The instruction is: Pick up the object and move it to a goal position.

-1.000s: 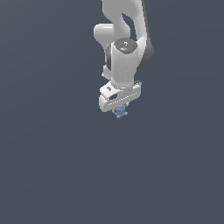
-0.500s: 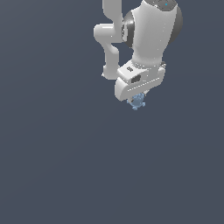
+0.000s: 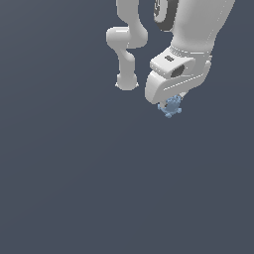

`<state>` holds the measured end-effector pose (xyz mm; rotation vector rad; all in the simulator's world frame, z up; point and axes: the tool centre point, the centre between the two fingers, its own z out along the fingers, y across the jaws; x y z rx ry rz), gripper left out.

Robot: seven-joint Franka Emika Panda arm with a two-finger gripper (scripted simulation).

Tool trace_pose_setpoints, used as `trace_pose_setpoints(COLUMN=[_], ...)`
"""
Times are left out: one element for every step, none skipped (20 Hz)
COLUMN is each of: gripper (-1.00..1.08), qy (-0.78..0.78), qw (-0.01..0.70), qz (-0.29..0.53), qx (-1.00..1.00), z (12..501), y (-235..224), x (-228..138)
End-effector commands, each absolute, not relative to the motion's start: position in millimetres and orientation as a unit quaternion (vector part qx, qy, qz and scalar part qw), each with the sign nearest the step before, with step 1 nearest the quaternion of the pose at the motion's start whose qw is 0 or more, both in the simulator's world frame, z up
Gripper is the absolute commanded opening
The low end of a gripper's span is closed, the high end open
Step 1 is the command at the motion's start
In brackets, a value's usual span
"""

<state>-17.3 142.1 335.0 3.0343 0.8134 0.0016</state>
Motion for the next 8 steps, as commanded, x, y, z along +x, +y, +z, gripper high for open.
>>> trace_pose_setpoints(gripper=[-1.0, -1.0, -1.0, -1.0, -1.0, -1.0, -1.0, -1.0], qy=[0.259, 0.259, 0.259, 0.259, 0.259, 0.259, 0.259, 0.259], qw=[0.0, 0.0, 0.0, 0.0, 0.0, 0.0, 0.0, 0.0], qz=[0.0, 0.0, 0.0, 0.0, 0.0, 0.0, 0.0, 0.0], qx=[0.966, 0.966, 0.966, 0.966, 0.966, 0.966, 0.966, 0.966], z=[342.6, 344.7, 346.4, 347.8, 348.9, 349.6, 350.1, 350.2], y=[147.1, 148.5, 149.7, 150.7, 151.4, 151.9, 152.2, 152.3], x=[-14.5, -13.7, -13.0, -12.4, -12.0, -11.7, -11.5, -11.4])
